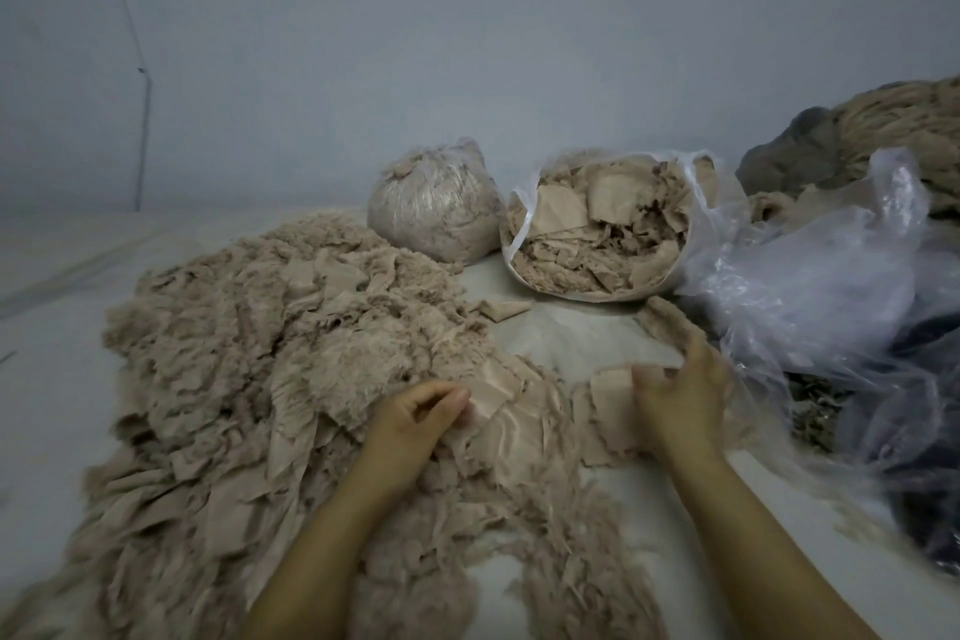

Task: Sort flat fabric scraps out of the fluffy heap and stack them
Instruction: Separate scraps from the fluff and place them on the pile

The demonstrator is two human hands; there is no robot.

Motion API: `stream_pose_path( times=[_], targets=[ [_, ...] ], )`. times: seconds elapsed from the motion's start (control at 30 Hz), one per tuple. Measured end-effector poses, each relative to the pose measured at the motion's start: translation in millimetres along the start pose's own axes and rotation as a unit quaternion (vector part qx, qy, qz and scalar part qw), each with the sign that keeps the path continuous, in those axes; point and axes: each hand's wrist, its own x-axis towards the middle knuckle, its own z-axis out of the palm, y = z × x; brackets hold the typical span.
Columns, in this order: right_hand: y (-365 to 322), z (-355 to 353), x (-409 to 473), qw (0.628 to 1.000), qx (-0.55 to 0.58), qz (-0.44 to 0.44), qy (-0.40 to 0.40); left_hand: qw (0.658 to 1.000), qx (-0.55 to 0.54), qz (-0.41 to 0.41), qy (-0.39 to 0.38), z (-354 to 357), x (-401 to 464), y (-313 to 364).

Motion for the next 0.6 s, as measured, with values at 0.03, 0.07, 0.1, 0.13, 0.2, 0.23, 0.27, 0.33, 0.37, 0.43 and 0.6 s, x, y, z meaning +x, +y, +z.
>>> stream_pose_path(
  times=[0.03,0.07,0.1,0.13,0.2,0.23,0.27,0.33,0.37,0.43,0.6],
  targets=[
    [-3,0,-5,0.998,-0.021,-0.048,0.021,0.999,0.035,0.005,-0.028,-5,1,4],
    [-7,1,-13,0.996,-0.01,-0.083,0.014,0.994,0.085,0.012,-0.06,-11,2,8],
    [-10,3,-23,0.994,0.025,-0.104,-0.035,0.986,0.137,0.018,-0.09,-17,3,13],
    [-15,6,-37,0.982,0.06,-0.132,-0.119,0.977,0.18,0.027,-0.111,-22,4,18],
    [-25,13,-70,0.916,0.066,-0.249,-0.307,0.966,0.218,0.049,-0.129,-29,6,27],
    [-27,20,-84,0.873,0.025,-0.313,-0.373,0.963,0.228,0.064,-0.132,-32,5,29],
    [-25,29,-94,0.834,-0.028,-0.365,-0.413,0.959,0.234,0.079,-0.137,-35,2,30],
    [-19,41,-99,0.807,-0.115,-0.426,-0.393,0.955,0.233,0.084,-0.165,-40,-6,27],
    [-18,43,-96,0.828,-0.099,-0.417,-0.361,0.953,0.226,0.069,-0.188,-43,-12,25],
    [-19,40,-88,0.899,0.026,-0.321,-0.295,0.943,0.245,0.054,-0.219,-49,-22,13],
    [-27,33,-68,0.931,0.2,-0.139,-0.273,0.981,0.162,0.035,-0.101,-46,-25,-4]
  ],
)
